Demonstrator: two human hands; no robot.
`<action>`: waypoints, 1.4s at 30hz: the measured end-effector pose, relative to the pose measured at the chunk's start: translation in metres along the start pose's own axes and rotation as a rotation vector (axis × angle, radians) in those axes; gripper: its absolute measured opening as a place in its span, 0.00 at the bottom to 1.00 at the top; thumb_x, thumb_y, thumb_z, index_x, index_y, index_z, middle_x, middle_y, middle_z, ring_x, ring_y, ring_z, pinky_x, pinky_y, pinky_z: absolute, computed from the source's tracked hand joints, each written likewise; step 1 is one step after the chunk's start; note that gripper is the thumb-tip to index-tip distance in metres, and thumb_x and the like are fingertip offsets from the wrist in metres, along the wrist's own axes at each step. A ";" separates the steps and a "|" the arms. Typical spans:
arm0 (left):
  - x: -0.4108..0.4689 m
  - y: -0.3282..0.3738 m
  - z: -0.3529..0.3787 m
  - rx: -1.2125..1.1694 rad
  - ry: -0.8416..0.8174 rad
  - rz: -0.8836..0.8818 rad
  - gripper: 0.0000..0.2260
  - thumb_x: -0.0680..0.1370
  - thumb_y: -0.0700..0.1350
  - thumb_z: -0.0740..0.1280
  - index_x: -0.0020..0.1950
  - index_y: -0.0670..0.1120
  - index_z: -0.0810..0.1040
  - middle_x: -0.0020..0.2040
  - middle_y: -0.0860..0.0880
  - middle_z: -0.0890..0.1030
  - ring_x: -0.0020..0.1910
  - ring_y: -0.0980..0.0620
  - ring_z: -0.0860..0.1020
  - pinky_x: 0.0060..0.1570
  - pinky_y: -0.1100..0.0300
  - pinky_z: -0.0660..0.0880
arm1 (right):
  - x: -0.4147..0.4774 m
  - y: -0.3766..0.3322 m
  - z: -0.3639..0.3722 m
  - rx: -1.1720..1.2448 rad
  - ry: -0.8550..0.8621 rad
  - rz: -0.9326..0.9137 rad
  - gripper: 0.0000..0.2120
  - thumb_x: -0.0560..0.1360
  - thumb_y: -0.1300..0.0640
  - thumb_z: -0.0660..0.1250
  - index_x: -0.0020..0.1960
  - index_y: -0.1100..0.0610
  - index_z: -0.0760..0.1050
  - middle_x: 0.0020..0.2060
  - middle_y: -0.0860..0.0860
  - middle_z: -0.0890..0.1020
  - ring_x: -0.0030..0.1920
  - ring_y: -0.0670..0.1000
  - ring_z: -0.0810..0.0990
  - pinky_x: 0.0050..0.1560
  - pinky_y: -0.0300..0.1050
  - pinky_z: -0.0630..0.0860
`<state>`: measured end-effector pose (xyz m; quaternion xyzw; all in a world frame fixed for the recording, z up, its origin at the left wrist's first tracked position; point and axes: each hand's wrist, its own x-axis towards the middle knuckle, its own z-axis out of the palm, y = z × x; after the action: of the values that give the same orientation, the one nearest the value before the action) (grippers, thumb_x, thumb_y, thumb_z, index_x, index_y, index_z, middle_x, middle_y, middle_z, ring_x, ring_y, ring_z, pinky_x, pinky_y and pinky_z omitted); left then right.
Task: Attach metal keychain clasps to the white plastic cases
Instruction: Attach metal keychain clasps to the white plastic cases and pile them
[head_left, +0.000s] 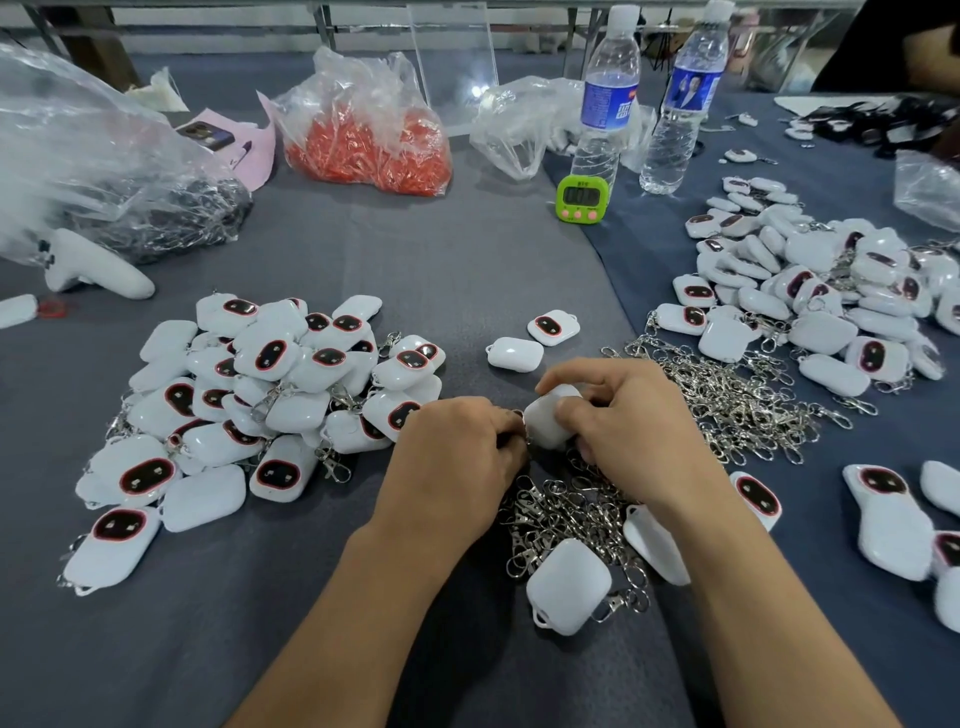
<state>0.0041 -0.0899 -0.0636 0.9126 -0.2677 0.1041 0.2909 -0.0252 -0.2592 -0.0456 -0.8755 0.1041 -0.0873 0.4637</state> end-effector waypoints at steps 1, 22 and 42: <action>0.000 0.000 0.000 0.015 0.008 0.005 0.05 0.75 0.49 0.70 0.45 0.54 0.86 0.37 0.51 0.82 0.38 0.49 0.78 0.39 0.52 0.73 | 0.000 -0.001 0.000 0.002 -0.005 -0.002 0.15 0.72 0.62 0.69 0.43 0.41 0.83 0.24 0.48 0.77 0.24 0.46 0.73 0.28 0.38 0.69; -0.004 0.005 -0.020 -0.695 -0.009 -0.338 0.09 0.74 0.43 0.76 0.42 0.59 0.87 0.36 0.58 0.85 0.34 0.63 0.79 0.37 0.73 0.72 | -0.015 -0.019 0.000 0.843 -0.055 0.326 0.11 0.76 0.71 0.63 0.46 0.62 0.83 0.36 0.63 0.84 0.21 0.48 0.67 0.20 0.36 0.59; -0.010 0.021 -0.090 -0.158 -0.252 0.008 0.12 0.74 0.43 0.74 0.31 0.43 0.79 0.30 0.49 0.74 0.32 0.50 0.72 0.33 0.55 0.66 | -0.054 -0.067 -0.005 0.757 -0.032 0.250 0.12 0.76 0.73 0.62 0.47 0.61 0.83 0.29 0.54 0.77 0.23 0.49 0.65 0.24 0.37 0.62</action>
<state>-0.0193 -0.0474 0.0159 0.8916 -0.3132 -0.0317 0.3255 -0.0720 -0.2120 0.0095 -0.6245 0.1632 -0.0485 0.7623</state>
